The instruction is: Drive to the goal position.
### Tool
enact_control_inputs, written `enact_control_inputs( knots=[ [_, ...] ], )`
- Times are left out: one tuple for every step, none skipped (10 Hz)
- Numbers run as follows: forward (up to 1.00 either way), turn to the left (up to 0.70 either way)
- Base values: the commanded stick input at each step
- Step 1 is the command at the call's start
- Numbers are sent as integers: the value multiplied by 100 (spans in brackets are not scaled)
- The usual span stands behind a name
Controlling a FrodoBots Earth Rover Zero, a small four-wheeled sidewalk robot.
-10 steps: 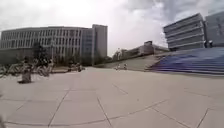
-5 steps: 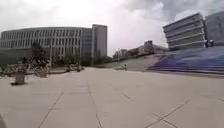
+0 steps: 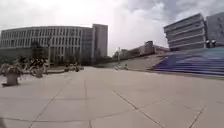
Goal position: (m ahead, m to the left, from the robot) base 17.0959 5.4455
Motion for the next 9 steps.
enact_control_inputs(
  knots=[
    [70, 0],
    [70, 0],
    [70, 0],
    [70, 0],
    [70, 0],
    [70, 0],
    [70, 0],
    [70, 0],
    [70, 0]
  ],
)
